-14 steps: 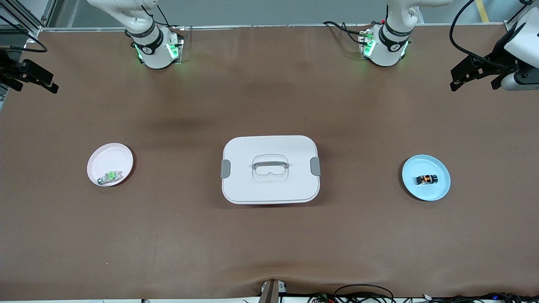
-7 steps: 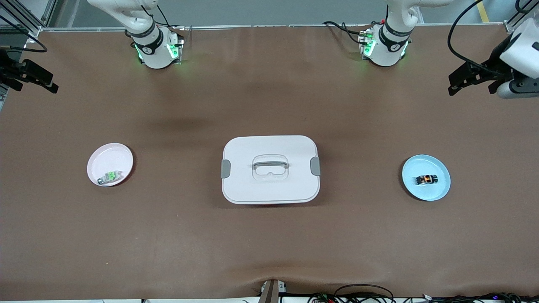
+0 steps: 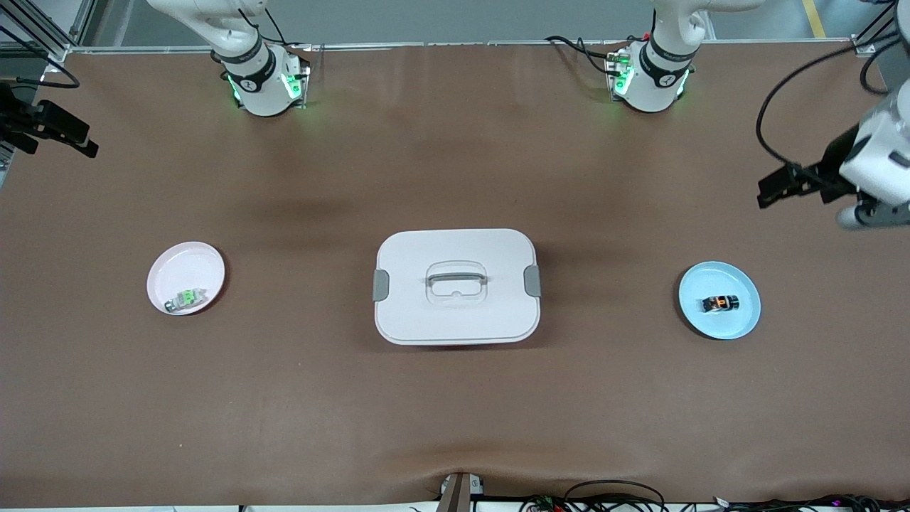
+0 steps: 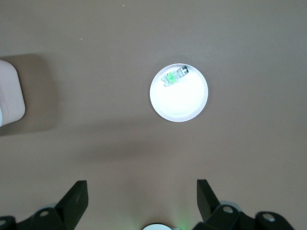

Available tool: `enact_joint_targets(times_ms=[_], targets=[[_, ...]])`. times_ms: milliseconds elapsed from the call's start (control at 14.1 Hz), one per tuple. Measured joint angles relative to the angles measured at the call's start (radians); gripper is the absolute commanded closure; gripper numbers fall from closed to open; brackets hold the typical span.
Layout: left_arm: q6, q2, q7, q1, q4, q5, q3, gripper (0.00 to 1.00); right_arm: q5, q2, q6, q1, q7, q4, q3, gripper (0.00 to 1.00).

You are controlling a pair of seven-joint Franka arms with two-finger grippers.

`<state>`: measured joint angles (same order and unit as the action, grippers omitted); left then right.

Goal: Transfer orange switch to right arm and place
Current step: 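Move the left gripper down over the orange switch on the blue plate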

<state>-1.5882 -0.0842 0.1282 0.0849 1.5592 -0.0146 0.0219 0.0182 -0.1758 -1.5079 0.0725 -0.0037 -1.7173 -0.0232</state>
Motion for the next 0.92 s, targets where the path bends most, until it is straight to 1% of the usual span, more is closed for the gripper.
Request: enact_joint_targets(times_ms=[71,213,426,569,924], targets=[[-0.046,-0.026,-0.012,-0.008,0.018,0.0,0.0,0.0,0.0,0.0,0.0,0.0,0.0,0.0,0.0,0.0],[-0.167,-0.064,-0.043,-0.028,0.083,-0.004,0.001,0.0,0.0,0.001,0.0,0.0,0.0,0.001,0.0,0.0],[-0.352,-0.084,-0.099,-0.069,0.215,-0.005,0.002,0.0,0.0,0.001,0.0,0.0,0.0,0.001,0.0,0.0],[-0.441,-0.101,-0.109,-0.089,0.282,-0.006,0.002,0.0,0.0,0.002,0.0,0.0,0.0,0.002,0.0,0.0],[-0.652,-0.197,-0.109,-0.109,0.372,-0.023,0.002,0.0,0.0,0.004,0.001,0.0,0.0,0.002,0.0,0.0]])
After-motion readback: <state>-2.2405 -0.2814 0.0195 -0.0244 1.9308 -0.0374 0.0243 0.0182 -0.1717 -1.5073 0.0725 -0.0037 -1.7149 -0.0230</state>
